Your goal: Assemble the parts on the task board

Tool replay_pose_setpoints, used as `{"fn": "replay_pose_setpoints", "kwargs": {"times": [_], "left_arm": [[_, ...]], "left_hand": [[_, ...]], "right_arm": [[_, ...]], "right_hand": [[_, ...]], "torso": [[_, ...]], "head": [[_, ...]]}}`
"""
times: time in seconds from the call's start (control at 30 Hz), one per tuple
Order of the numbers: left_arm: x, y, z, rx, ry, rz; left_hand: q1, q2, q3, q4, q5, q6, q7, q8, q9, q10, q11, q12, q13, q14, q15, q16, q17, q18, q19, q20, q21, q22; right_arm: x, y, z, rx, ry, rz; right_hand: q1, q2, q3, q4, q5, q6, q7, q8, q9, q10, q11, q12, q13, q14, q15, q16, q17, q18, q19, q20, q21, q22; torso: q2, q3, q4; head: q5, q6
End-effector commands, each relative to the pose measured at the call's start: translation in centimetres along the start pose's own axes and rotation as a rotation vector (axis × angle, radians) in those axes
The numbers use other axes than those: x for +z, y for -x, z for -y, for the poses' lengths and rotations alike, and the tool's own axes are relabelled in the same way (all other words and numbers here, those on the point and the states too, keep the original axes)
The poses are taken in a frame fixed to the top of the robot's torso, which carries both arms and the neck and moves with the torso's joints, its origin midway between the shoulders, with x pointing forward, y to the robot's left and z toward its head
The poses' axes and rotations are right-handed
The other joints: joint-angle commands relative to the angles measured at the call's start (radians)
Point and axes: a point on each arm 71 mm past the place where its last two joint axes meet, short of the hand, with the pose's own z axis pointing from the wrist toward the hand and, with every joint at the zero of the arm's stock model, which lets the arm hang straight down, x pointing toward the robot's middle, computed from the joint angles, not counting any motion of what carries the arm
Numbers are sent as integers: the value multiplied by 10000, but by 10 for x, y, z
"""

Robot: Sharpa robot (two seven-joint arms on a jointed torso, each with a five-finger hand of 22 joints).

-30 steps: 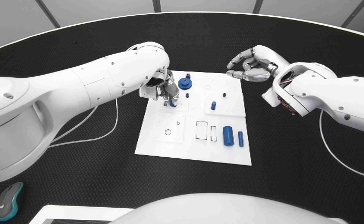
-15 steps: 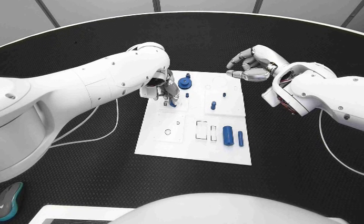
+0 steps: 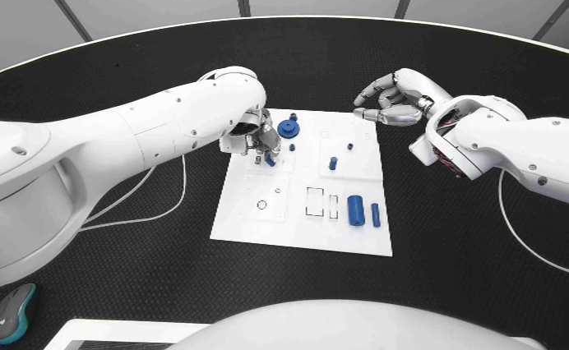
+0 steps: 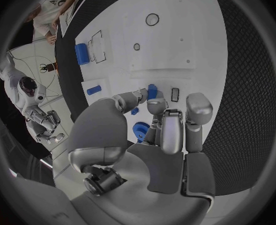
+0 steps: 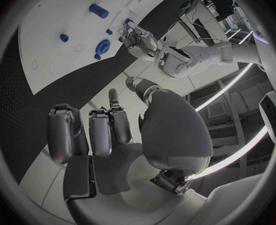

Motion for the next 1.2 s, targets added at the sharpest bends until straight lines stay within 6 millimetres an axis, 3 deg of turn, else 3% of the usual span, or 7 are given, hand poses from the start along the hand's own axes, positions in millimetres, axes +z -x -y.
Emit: {"fn": "replay_pose_setpoints", "kwargs": {"times": [0.03, 0.6, 1.2], "left_arm": [[0, 0, -2, -41, 155, 38], [-1, -1, -12, -451, 28, 202], [-8, -6, -24, -1983, -647, 588]], "left_hand": [[74, 141, 173, -219, 58, 186, -280, 629, 167, 12, -33, -33, -13, 709, -78, 38, 1469, -14, 49, -5, 53, 12], [90, 161, 193, -247, 61, 197, -295, 656, 193, 66, -49, 9, 61, 713, -92, 45, 1482, -32, 99, -14, 98, 104], [98, 188, 242, -283, 67, 242, -324, 712, 238, 184, -78, 93, 187, 719, -118, 53, 1495, -46, 159, -38, 147, 194]], "right_arm": [[0, 0, 0, 0, -2, -1], [0, 0, 1, -6, -11, 4], [-1, 0, 3, -9, -42, 6]], "right_hand": [[-18, -11, 60, -8, 18, -52, 4, 19, -2, 16, -55, 13, 1212, 746, -73, -40, 1374, 98, 300, -68, -58, 1267], [-18, -11, 60, -8, 18, -52, 4, 19, -2, 16, -55, 13, 1212, 746, -73, -40, 1374, 98, 300, -68, -58, 1267], [-18, -11, 60, -8, 18, -52, 4, 19, -2, 16, -55, 13, 1212, 746, -73, -40, 1374, 98, 300, -68, -58, 1267]], "torso": [[-15, 0, 10], [-13, -4, 20], [-22, 0, 22]], "head": [[-6, -1], [4, -21], [16, -43]]}}
